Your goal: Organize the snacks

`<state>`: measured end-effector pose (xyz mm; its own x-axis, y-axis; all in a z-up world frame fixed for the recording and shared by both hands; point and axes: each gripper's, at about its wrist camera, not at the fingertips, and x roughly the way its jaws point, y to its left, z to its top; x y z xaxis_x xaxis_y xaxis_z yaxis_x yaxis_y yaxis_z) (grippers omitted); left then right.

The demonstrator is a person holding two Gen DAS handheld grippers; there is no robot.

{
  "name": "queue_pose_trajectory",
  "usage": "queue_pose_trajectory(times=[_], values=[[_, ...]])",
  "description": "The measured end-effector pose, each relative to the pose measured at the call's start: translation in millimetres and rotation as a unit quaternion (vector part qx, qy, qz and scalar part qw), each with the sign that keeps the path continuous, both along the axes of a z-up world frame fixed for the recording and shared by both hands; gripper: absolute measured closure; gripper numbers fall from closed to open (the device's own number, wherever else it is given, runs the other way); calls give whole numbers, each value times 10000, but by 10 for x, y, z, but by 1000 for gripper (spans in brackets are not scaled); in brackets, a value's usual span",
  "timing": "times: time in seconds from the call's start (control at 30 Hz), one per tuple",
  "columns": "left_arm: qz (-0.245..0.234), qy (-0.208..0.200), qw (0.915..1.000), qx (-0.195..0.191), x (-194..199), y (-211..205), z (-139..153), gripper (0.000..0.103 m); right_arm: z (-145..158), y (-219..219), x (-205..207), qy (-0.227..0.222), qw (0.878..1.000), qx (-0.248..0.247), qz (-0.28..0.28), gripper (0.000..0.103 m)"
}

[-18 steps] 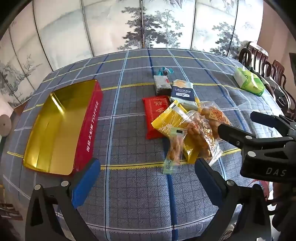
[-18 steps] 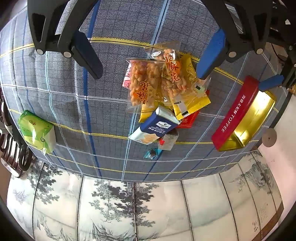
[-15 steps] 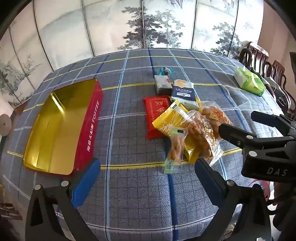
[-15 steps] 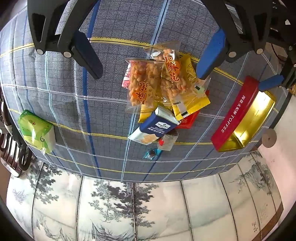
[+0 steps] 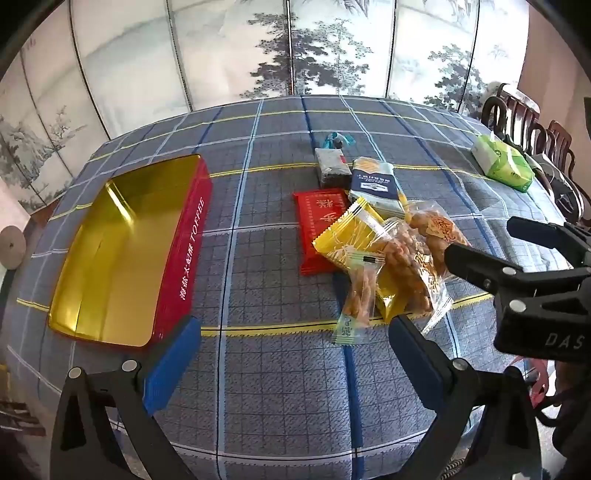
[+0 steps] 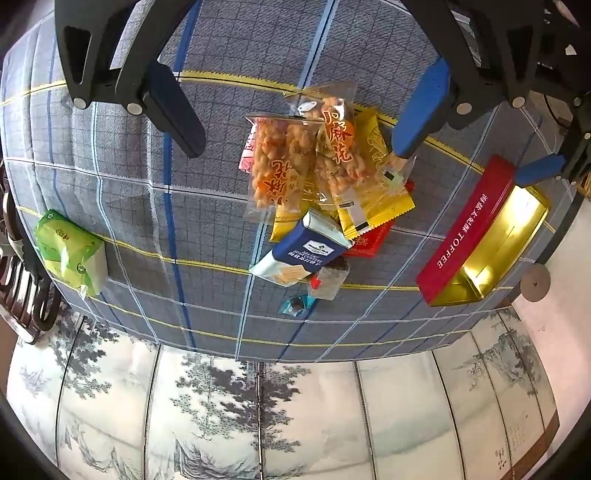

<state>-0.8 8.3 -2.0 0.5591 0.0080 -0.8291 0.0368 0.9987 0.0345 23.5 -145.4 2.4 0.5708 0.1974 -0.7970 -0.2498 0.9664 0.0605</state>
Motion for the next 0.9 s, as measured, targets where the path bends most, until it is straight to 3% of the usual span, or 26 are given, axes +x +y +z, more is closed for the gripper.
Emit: queue_pose_trajectory(times=[0.6, 0.9], values=[[-39, 5, 10000, 47, -18, 17, -63, 2, -55, -1, 43, 54, 9998, -180, 87, 0], [-40, 32, 10000, 71, -4, 24, -86, 3, -128, -24, 93, 209, 9995, -196, 107, 10]])
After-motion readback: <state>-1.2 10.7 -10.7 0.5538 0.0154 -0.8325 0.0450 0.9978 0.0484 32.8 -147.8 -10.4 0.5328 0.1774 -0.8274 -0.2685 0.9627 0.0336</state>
